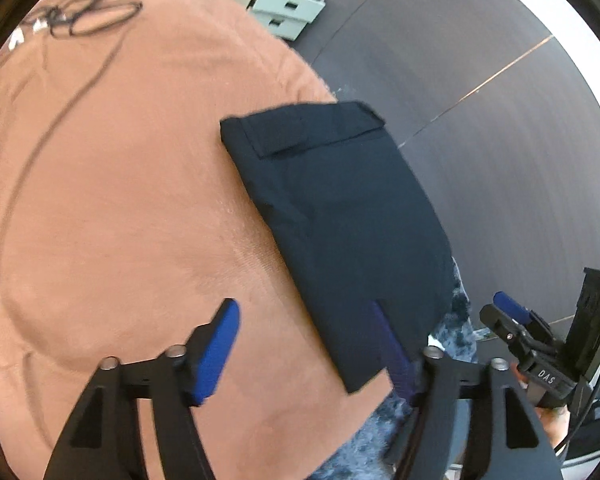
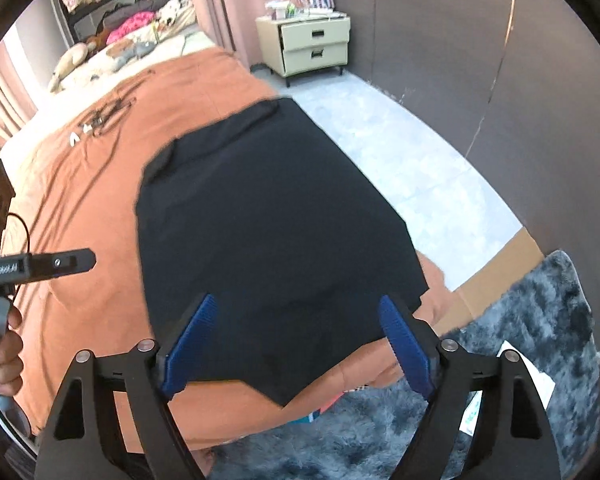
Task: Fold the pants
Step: 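Open both tools to release the trousers and pull back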
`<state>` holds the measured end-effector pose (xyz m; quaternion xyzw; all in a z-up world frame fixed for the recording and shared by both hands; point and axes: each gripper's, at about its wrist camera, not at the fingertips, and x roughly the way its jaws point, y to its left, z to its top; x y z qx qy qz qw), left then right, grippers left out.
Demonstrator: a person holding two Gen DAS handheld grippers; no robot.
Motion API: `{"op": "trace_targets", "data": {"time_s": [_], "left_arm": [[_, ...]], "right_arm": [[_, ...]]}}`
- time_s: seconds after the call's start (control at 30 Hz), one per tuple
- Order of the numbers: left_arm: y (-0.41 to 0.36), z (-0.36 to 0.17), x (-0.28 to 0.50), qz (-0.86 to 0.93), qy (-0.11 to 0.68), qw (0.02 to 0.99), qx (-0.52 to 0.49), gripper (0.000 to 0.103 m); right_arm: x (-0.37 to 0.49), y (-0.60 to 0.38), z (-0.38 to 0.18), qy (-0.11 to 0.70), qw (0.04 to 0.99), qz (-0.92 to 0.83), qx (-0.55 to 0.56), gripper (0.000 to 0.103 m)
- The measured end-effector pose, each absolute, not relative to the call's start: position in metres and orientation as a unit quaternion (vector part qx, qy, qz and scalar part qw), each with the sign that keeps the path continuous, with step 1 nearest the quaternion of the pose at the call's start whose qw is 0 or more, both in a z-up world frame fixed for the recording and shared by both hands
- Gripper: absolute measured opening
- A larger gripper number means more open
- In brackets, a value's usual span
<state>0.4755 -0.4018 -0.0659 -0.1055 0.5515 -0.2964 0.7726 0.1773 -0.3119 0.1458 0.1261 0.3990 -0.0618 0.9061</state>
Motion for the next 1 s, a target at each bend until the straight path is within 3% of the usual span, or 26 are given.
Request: {"op": "trace_targets", "data": {"time_s": [0.13,0.27,1.0], "left_arm": [[-0.386,-0.031,0.453,-0.297,0.521,0.796,-0.083,0.095],[-0.368,-0.003,0.434,-0.306,0.494,0.811,-0.073,0.102],[-0.227,0.101,0.302,-0.280,0.399,0.870,-0.075,0.102]], "right_arm": [[0.149,-0.300,0.167,0.379,0.916,-0.072,0.109,0.102],[0.130,-0.291,0.181,0.368,0.920,-0.082,0.104,0.103],[0.037,-0.163,0.193,0.307,0.947,-0.042,0.082,0.103]]}}
